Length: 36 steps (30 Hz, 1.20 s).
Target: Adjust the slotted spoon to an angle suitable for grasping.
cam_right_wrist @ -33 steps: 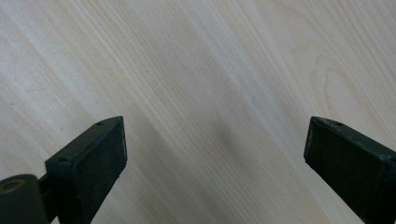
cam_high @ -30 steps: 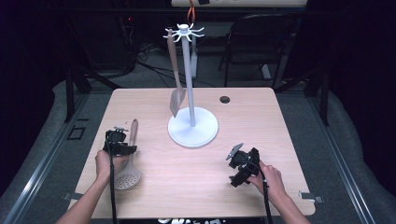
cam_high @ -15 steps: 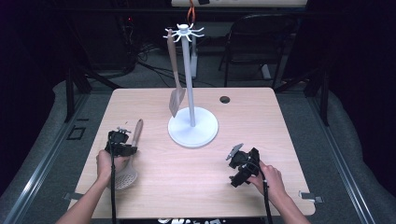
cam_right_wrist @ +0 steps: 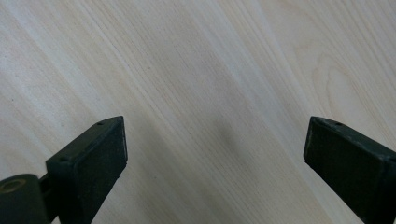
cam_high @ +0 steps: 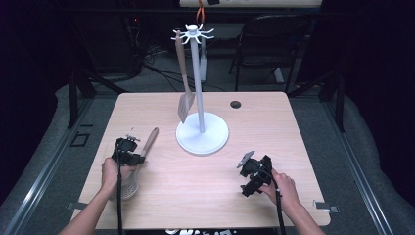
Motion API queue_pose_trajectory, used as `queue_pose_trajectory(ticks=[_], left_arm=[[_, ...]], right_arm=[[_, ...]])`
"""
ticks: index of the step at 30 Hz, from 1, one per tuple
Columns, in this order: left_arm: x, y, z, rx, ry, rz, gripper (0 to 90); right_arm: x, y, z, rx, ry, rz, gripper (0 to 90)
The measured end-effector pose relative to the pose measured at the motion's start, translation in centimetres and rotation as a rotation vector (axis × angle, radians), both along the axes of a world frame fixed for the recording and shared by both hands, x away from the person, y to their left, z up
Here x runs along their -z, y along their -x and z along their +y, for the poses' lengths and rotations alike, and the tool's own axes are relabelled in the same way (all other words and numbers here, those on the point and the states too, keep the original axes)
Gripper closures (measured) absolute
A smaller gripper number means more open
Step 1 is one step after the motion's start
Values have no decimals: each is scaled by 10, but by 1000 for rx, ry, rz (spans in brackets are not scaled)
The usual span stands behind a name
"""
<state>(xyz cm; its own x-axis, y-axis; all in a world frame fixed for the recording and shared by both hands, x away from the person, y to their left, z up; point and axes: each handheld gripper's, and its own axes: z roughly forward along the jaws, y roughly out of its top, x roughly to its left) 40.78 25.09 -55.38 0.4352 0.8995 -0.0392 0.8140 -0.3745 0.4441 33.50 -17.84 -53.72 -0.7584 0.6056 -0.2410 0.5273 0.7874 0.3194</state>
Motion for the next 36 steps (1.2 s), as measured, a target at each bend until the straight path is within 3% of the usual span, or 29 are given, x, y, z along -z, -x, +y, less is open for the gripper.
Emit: queue_pose_trajectory(ticks=[7, 12, 14, 17, 23, 27, 35, 36], left_arm=[[1, 0, -1, 1, -10, 5, 714], [0, -2, 0, -9, -22, -2, 571], [-1, -3, 1, -10, -10, -2, 556], [0, -4, 0, -13, -12, -1, 537], [-1, -5, -2, -7, -17, 5, 548], [-1, -5, -3, -7, -16, 3, 620], [0, -8, -6, 0, -27, 11, 665], [0, -9, -6, 0, -29, 11, 665]], right_arm=[[1, 0, 0, -6, 0, -1, 58], [0, -1, 0, -5, 8, -2, 58], [2, -1, 0, -2, -5, 2, 58], [2, -2, 1, -5, 12, 4, 58], [2, -1, 2, -9, 13, 5, 58], [2, -2, 0, -5, 11, 7, 58], [4, -1, 2, -7, -7, 12, 58], [2, -2, 2, -12, 27, 8, 59]])
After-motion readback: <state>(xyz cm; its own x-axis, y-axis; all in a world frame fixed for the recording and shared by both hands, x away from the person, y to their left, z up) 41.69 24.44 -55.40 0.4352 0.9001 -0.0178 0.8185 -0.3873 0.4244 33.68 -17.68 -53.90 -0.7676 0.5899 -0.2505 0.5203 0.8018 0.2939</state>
